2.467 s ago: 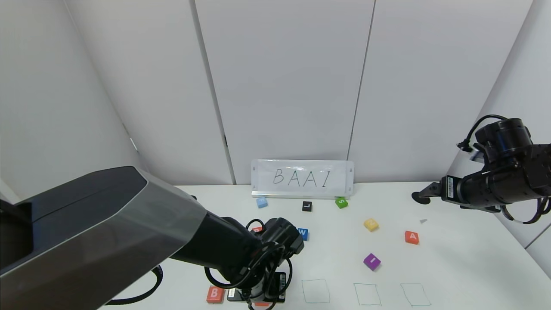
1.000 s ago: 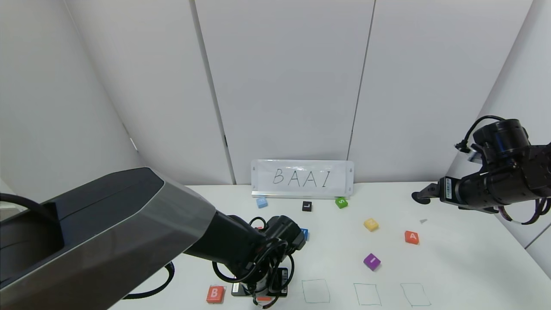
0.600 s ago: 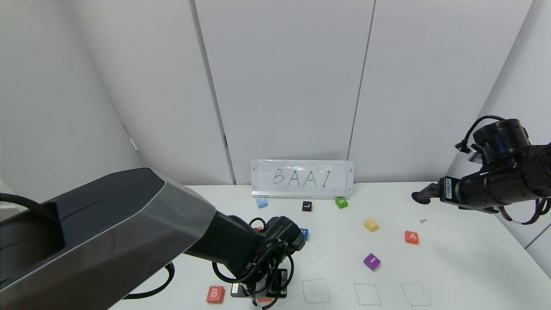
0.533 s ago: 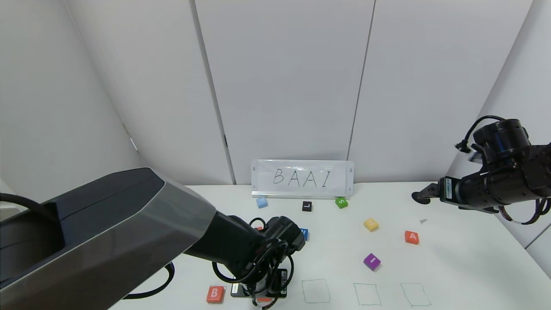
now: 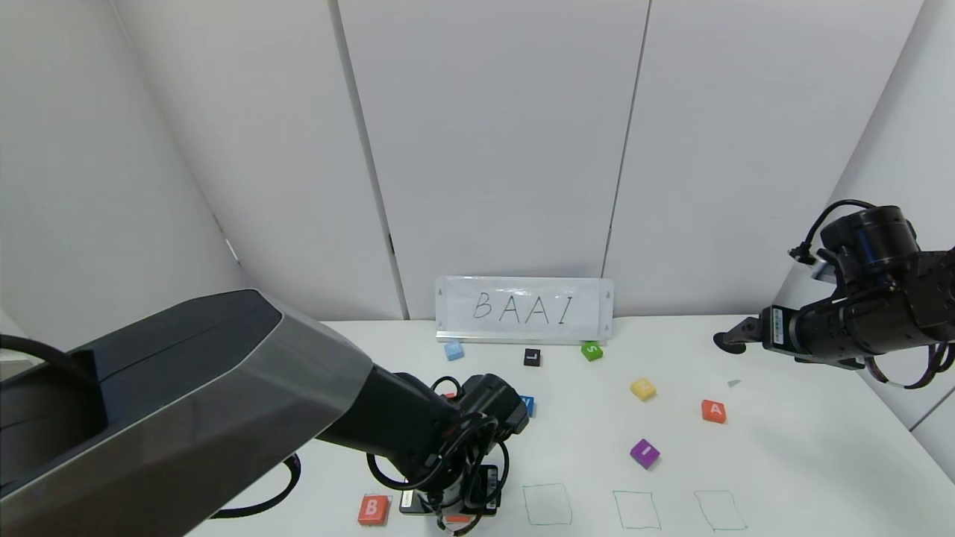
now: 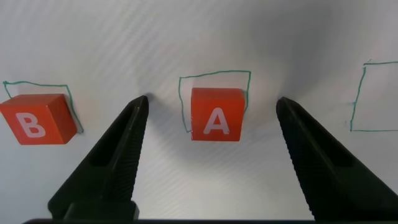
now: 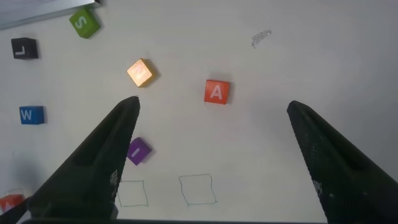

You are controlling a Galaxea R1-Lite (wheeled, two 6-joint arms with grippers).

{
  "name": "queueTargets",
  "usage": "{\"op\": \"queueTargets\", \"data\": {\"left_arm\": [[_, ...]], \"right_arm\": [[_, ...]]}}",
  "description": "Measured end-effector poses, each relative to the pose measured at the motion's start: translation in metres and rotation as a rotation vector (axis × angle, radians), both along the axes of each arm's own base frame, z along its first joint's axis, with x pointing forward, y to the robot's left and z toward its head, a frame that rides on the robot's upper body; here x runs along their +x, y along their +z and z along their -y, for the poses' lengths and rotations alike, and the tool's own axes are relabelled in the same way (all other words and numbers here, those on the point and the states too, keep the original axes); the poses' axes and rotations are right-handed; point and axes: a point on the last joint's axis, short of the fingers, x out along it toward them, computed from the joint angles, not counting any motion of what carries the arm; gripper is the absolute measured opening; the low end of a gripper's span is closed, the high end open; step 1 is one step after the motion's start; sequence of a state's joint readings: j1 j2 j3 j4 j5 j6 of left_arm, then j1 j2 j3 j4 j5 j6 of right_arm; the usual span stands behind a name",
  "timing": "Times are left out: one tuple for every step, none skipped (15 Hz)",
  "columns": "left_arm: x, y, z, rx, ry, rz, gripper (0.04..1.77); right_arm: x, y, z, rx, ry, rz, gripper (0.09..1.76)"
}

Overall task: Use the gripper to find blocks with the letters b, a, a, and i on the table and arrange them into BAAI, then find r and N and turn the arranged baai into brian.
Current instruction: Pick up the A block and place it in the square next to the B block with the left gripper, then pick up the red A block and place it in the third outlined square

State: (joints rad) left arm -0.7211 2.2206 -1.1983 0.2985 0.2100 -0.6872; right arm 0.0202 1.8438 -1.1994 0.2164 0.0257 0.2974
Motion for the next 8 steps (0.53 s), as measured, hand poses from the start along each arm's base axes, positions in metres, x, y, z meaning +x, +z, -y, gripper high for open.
{"op": "queueTargets", "data": {"left_arm": [[0.000,0.001,0.000,-0.001,-0.002,0.001,1.50],[-0.001,0.003,-0.001,-0.003,-0.002,0.003,1.53],[-0.001,0.005,-0.001,-0.005,-0.003,0.005,1.55],[-0.002,0.008,-0.002,-0.009,-0.004,0.011,1.57],[-0.003,0.011,-0.003,-0.013,-0.005,0.016,1.59],[-0.004,0.017,-0.004,-0.021,-0.006,0.025,1.60],[-0.005,0.023,-0.005,-0.026,-0.012,0.035,1.62],[-0.005,0.029,-0.008,-0.031,-0.021,0.048,1.63]], "right_arm": [[0.000,0.000,0.000,0.000,0.000,0.000,1.71],[0.000,0.001,0.000,0.000,0.001,0.001,1.71],[-0.001,0.001,0.000,0.000,0.001,0.002,1.71],[-0.001,0.001,0.000,0.000,0.000,0.002,1.71],[-0.001,0.002,0.000,0.000,-0.002,0.005,1.71],[-0.001,0.003,0.001,0.000,-0.002,0.007,1.71],[-0.002,0.004,0.001,0.001,-0.002,0.010,1.71],[-0.002,0.004,0.001,0.000,-0.004,0.011,1.71]]}}
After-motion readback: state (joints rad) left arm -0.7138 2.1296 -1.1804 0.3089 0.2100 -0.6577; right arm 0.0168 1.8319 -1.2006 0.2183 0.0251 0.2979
